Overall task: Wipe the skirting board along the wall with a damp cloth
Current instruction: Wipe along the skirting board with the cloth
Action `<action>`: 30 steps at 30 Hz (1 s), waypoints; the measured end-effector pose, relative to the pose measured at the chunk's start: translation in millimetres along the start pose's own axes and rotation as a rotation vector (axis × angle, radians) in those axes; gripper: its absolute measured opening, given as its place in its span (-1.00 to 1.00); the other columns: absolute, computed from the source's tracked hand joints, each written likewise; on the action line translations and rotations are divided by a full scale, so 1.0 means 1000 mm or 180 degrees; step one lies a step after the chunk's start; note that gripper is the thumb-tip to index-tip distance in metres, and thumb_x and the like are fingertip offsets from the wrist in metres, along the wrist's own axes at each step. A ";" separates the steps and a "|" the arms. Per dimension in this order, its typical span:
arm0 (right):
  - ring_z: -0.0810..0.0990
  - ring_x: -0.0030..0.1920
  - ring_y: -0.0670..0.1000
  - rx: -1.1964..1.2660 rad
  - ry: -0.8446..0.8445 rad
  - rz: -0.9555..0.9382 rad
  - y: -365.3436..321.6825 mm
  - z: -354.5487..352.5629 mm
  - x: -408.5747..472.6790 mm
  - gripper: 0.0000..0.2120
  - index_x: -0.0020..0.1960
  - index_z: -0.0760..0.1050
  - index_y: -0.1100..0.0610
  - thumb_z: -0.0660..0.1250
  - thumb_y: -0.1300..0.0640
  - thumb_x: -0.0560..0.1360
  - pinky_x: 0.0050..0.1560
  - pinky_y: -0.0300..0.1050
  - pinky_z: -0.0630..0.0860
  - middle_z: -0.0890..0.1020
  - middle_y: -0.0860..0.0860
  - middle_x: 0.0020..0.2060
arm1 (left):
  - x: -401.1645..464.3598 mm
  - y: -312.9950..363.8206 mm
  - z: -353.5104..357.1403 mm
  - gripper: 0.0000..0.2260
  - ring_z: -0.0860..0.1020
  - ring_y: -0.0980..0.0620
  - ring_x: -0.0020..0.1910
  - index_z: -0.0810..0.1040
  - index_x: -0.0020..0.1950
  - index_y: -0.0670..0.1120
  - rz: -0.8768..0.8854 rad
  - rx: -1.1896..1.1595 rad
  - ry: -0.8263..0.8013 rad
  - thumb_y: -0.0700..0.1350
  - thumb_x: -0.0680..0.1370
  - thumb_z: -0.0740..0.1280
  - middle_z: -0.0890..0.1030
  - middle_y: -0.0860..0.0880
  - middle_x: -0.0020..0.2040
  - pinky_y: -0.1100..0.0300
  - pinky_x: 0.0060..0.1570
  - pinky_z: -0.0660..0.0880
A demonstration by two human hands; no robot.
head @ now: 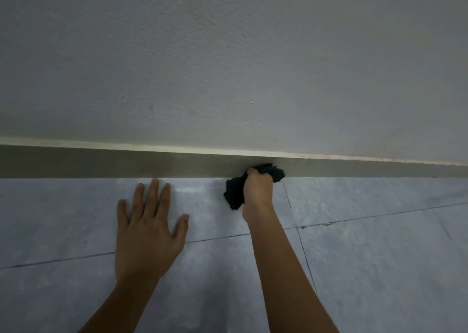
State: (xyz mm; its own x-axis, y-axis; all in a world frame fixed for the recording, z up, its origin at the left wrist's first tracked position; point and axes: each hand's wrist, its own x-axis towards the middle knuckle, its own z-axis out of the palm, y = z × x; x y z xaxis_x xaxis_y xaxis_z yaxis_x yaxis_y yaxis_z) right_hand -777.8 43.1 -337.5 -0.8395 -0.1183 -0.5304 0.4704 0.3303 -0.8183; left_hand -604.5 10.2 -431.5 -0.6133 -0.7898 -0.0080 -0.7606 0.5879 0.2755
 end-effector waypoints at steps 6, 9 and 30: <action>0.50 0.03 0.08 0.0304 0.0605 -0.0689 -0.007 -0.007 0.015 -0.70 0.30 0.32 0.18 0.13 0.18 0.58 0.15 0.02 0.46 0.49 0.13 0.11 | 0.001 0.002 0.000 -0.33 0.01 -0.11 0.52 0.09 0.53 -0.10 0.0043 -0.0006 0.0059 0.27 0.53 -0.10 0.11 -0.11 0.54 -0.03 0.44 -0.23; 0.48 -0.04 0.07 0.0069 0.0609 -0.0271 0.007 -0.002 0.015 -0.74 0.22 0.38 0.24 0.14 0.19 0.57 0.06 -0.04 0.45 0.52 0.15 0.06 | -0.001 0.001 0.002 -0.33 -0.01 -0.09 0.52 0.04 0.53 -0.10 0.0001 -0.0042 0.0085 0.27 0.53 -0.09 0.07 -0.11 0.54 -0.05 0.45 -0.19; 0.54 -0.05 0.10 -0.0921 -0.0984 -0.0129 0.061 0.088 -0.071 -0.79 0.03 0.45 0.26 0.15 0.14 0.56 0.03 -0.05 0.50 0.57 0.15 -0.07 | -0.009 -0.096 -0.026 -0.20 0.09 -0.21 0.50 0.02 0.52 -0.26 -0.0674 0.0166 0.0092 0.30 0.49 -0.10 0.11 -0.25 0.53 -0.16 0.43 0.05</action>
State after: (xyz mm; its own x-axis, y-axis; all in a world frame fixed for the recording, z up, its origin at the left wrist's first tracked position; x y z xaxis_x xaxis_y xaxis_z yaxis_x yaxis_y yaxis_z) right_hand -665.6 -10.7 -369.4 -0.7139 -0.3973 -0.5766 0.3060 0.5636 -0.7673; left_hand -520.5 -43.6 -432.5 -0.4328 -0.9009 -0.0327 -0.8823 0.4158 0.2206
